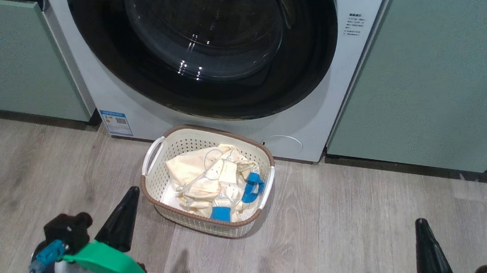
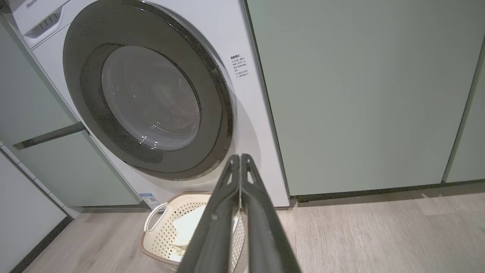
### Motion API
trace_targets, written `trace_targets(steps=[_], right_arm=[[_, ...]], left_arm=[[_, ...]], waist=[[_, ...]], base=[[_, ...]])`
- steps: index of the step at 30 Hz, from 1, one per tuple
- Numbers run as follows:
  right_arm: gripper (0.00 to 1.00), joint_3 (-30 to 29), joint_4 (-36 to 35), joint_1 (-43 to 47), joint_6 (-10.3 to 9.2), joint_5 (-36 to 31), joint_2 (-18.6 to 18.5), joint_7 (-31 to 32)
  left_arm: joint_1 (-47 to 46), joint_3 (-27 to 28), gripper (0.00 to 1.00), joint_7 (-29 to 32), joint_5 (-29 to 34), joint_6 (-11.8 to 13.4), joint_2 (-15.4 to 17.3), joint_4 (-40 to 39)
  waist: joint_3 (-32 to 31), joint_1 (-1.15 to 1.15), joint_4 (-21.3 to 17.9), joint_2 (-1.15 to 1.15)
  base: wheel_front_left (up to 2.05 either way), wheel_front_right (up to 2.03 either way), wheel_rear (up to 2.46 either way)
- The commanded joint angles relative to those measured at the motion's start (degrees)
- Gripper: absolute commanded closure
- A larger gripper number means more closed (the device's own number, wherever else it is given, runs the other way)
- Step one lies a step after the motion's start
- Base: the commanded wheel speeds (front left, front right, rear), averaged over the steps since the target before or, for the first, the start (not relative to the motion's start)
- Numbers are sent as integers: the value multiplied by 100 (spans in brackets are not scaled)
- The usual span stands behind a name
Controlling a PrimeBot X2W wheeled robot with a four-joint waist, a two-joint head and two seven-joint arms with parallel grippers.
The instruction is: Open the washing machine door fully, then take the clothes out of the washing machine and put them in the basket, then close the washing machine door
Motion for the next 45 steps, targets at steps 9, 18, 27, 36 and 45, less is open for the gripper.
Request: trace_targets(steps=[9, 18, 27, 36, 45], right_arm=[[100, -59, -40, -337, 4, 710, -102, 160], [100, -99, 80, -438, 5, 1331, -130, 281], [100, -148, 201, -539, 6, 1947, -152, 409], [100, -210, 335, -652, 8, 2625, -170, 558], [100, -266, 444, -742, 9, 3163, -181, 681]], left_arm=[[-326, 90, 100, 83, -701, -128, 66, 2], [-429, 105, 100, 169, -1326, -228, 65, 168], [-528, 126, 100, 260, -1948, -324, 60, 315], [-630, 155, 100, 365, -2634, -430, 50, 469], [-713, 182, 100, 452, -3180, -515, 39, 597]], waist=[[-16, 0, 12, 0], [-31, 0, 24, 0], [-46, 0, 37, 0], [-63, 0, 50, 0], [-76, -1, 61, 0]], base=[[0, 0, 0], [0, 0, 0], [0, 0, 0], [0, 0, 0], [0, 0, 0]])
